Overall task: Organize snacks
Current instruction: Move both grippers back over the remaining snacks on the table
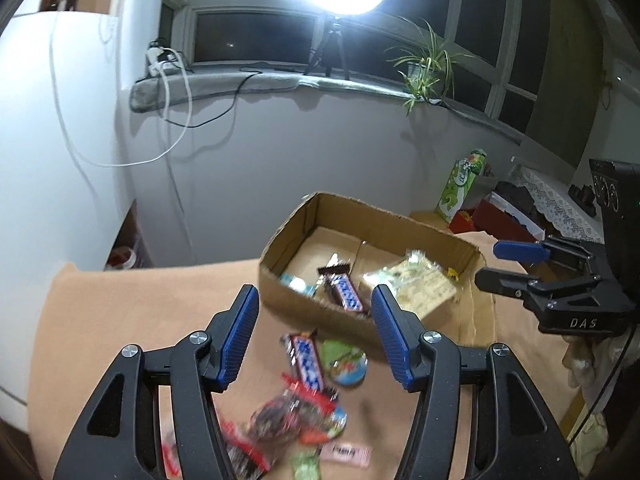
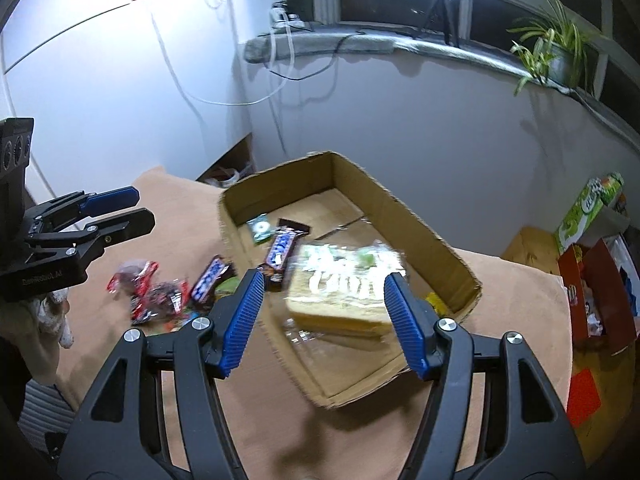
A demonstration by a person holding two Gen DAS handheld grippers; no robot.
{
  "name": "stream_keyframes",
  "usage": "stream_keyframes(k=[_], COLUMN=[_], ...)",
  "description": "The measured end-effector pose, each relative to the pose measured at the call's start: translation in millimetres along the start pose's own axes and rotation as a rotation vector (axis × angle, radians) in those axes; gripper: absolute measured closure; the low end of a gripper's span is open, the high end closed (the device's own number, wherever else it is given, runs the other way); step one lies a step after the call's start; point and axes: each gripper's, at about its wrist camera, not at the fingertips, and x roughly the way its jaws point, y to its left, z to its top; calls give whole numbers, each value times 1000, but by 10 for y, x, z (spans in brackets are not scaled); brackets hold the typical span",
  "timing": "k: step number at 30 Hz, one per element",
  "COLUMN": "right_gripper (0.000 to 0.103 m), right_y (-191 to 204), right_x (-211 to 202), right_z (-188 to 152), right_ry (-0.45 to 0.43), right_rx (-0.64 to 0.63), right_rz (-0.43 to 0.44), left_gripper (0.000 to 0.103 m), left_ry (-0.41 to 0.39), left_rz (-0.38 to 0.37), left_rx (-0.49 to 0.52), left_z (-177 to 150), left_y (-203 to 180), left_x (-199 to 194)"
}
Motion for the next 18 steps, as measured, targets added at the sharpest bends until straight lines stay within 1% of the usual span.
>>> stream_keyframes(k=[6, 8, 9, 12, 13, 16, 17, 18], right_gripper=[38, 38, 38, 38, 42, 53, 54, 55], right_y=[366, 479, 546, 708, 746, 882, 910, 930], right_x=[-53, -44, -19, 69, 99, 225, 258, 291], right_z=[-186, -261, -308, -439, -468, -581, -608, -634], right_ry=[34, 52, 72, 121, 136, 190, 202, 212], right_rx=[-83, -106, -118, -147, -156, -187, -195, -201], right_rz=[79, 112, 141, 186, 199, 235, 239, 242], left_gripper=[45, 50, 54, 62, 65, 67, 67, 70], left_ry=[-1, 7, 11, 38, 53, 105, 122, 141], left_rz=[17, 12, 14, 4, -3, -18, -24, -32], left_rx=[-24, -30, -31, -40, -41, -34, -33, -33], left_z=[-239, -346, -373, -526, -576, -736, -788, -842], left_y=[104, 122, 126, 122, 116, 76, 63, 49], left_x=[-247, -318, -335, -370, -363, -309, -286, -254])
